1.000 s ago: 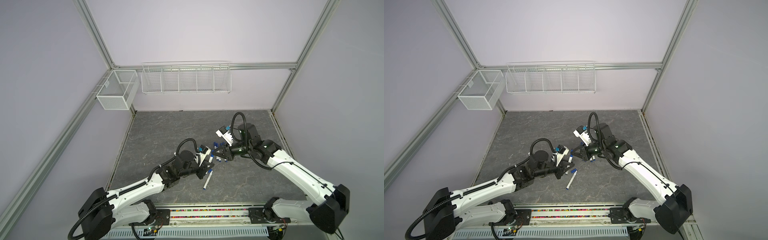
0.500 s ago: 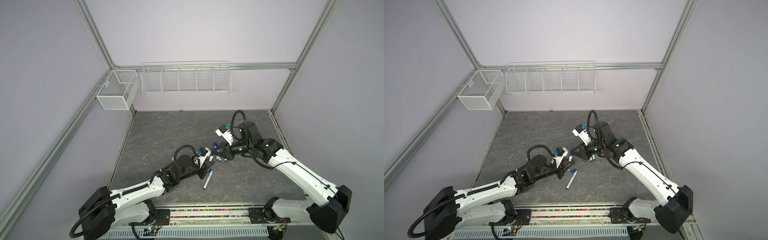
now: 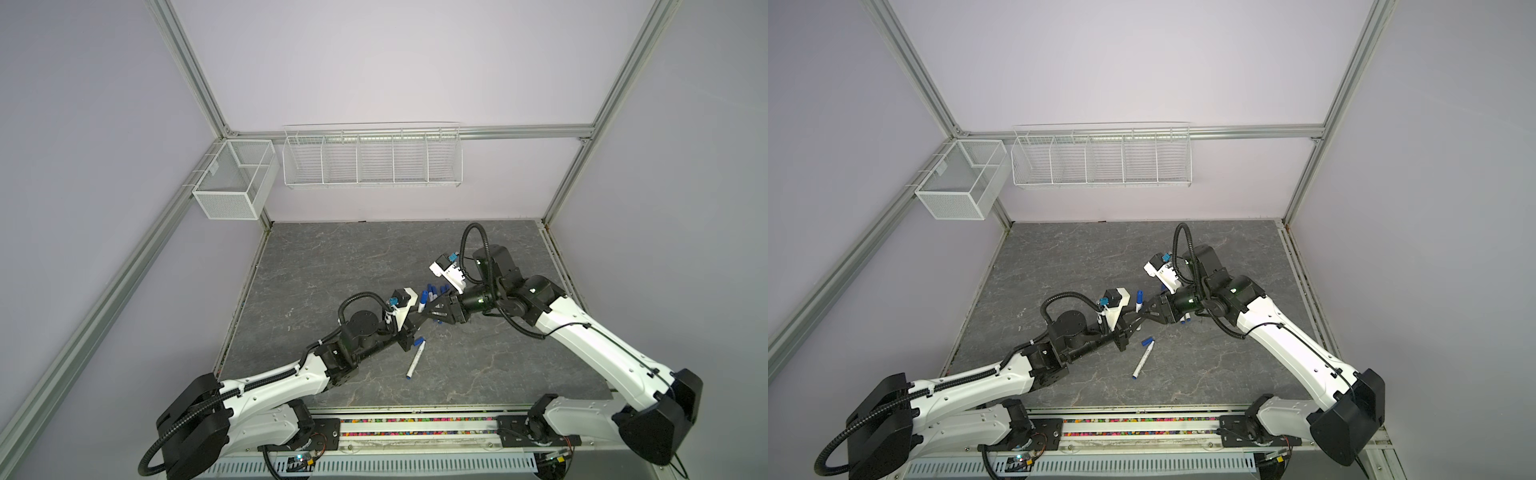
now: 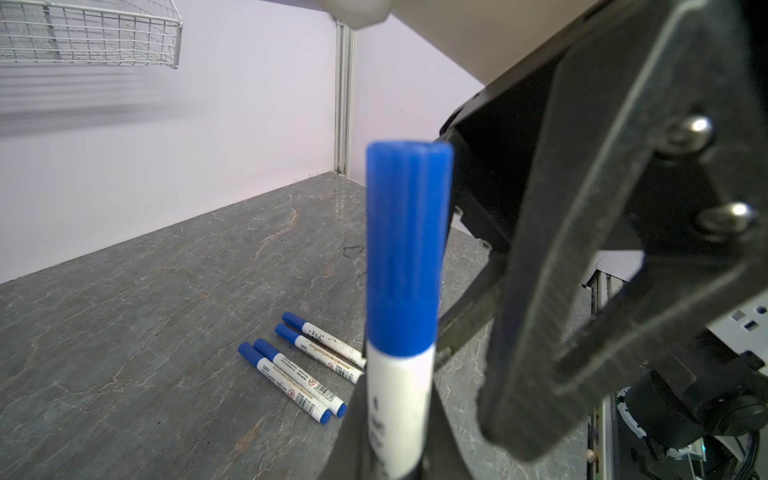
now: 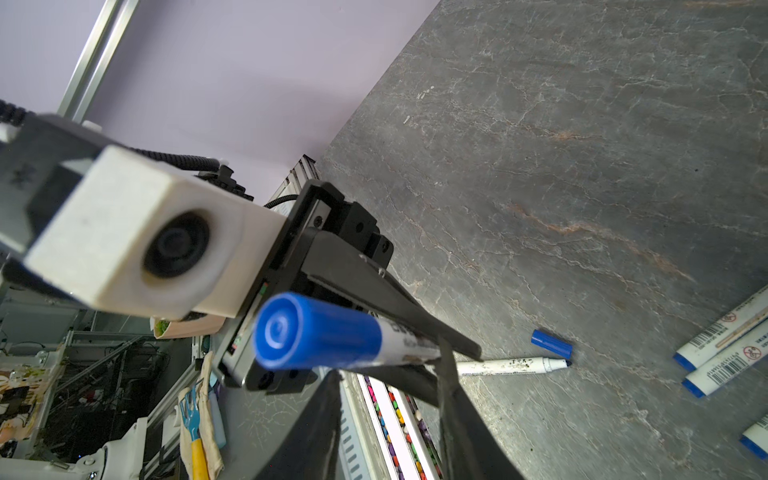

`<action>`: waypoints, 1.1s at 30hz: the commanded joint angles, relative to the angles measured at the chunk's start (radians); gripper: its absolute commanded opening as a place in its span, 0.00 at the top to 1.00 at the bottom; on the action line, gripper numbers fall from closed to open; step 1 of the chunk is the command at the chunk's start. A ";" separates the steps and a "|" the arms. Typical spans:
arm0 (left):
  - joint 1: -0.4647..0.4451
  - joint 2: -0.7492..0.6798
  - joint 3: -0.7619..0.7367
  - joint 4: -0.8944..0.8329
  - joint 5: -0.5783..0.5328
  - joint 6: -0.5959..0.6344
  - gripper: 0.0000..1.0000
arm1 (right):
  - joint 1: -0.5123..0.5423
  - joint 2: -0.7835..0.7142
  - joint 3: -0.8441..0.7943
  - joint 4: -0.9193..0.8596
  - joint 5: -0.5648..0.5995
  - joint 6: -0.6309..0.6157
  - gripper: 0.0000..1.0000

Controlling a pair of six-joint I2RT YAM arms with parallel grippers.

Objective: Insert the pens into the pen caps

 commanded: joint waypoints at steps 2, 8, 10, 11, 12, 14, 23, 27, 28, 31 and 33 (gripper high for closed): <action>-0.011 -0.009 -0.021 0.057 -0.021 0.003 1.00 | 0.002 -0.019 0.025 -0.005 0.053 0.008 0.57; -0.022 0.014 -0.036 0.069 -0.029 -0.015 1.00 | 0.003 -0.035 0.051 0.044 0.061 0.017 0.57; -0.024 0.022 -0.041 0.076 -0.031 -0.022 1.00 | 0.002 -0.034 0.065 0.056 0.055 0.019 0.57; -0.025 0.025 -0.041 0.080 -0.032 -0.025 1.00 | 0.002 -0.032 0.071 0.059 0.055 0.021 0.57; -0.026 0.029 -0.042 0.082 -0.034 -0.027 1.00 | 0.002 -0.028 0.076 0.061 0.053 0.022 0.57; -0.028 0.035 -0.043 0.088 -0.034 -0.030 1.00 | 0.004 -0.019 0.084 0.065 0.045 0.022 0.57; -0.028 0.037 -0.042 0.089 -0.037 -0.037 1.00 | 0.005 0.014 0.085 0.083 0.045 0.037 0.62; -0.030 0.036 -0.035 0.084 -0.030 -0.038 1.00 | 0.004 0.024 0.077 0.089 0.062 0.042 0.67; -0.030 0.036 -0.033 0.082 -0.031 -0.038 1.00 | 0.003 0.026 0.074 0.093 0.063 0.046 0.68; -0.030 0.033 -0.031 0.079 -0.028 -0.040 1.00 | 0.003 0.033 0.066 0.100 0.067 0.057 0.73; -0.030 0.033 -0.027 0.077 -0.024 -0.044 1.00 | 0.003 0.041 0.060 0.097 0.064 0.058 0.77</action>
